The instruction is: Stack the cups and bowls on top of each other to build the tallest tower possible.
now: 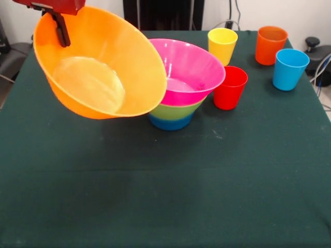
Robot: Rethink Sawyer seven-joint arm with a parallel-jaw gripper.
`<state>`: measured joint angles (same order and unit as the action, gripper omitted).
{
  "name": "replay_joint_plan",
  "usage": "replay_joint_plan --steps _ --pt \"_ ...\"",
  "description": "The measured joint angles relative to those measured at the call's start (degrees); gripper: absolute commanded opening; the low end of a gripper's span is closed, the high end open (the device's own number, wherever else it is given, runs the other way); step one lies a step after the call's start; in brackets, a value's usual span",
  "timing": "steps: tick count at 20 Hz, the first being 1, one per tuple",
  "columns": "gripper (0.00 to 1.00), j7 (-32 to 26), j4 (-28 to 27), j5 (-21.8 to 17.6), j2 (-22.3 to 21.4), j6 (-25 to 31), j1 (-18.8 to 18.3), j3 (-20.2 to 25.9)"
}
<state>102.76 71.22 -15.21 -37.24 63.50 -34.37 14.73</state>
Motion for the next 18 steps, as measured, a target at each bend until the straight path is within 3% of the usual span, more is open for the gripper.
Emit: replay_joint_plan --steps 18 --pt "0.00 0.0 9.1 6.9 -9.0 0.6 2.5 -1.1"
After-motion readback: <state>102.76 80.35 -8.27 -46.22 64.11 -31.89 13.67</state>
